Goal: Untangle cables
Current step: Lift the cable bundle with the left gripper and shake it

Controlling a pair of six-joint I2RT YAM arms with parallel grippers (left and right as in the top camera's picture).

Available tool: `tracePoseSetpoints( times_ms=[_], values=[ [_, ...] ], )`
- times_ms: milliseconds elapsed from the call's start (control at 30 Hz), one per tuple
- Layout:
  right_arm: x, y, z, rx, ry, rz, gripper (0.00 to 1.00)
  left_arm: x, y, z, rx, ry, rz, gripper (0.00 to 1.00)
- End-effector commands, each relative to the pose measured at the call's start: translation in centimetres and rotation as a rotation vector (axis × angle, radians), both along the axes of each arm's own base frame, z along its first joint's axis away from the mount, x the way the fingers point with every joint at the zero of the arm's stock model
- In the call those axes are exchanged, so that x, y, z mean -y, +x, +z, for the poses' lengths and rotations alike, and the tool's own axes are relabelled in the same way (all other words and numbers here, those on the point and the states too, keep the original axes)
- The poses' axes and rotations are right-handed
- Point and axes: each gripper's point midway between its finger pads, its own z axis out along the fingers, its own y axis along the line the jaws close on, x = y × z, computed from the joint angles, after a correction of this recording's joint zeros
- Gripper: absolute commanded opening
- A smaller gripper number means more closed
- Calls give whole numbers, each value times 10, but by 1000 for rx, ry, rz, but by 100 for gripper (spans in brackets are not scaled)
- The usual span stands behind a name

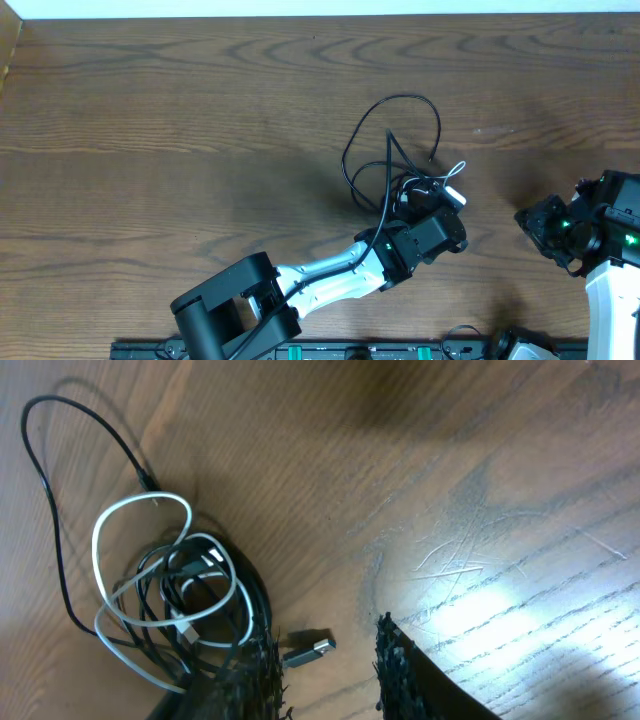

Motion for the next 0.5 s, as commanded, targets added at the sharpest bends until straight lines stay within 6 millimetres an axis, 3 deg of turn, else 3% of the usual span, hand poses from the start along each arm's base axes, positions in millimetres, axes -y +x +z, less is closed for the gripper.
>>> tracePoseSetpoints(
  times_ms=[0,167,233,367,467],
  values=[
    [3,1,7,16,-20,6,30,-8,11,0,60,29,48,8],
    [2,-2,5,2,-15,6,29,-14,18,29,119,-3,88,8],
    [1,-3,5,-4,-11,6,28,-15,18,51,136,-39,92,8],
    [-4,-11,2,-38,2,17,16,-26,14,102,170,-118,100,8],
    [-13,-15,1,-50,16,79,16,-44,15,138,194,-170,122,7]
  ],
)
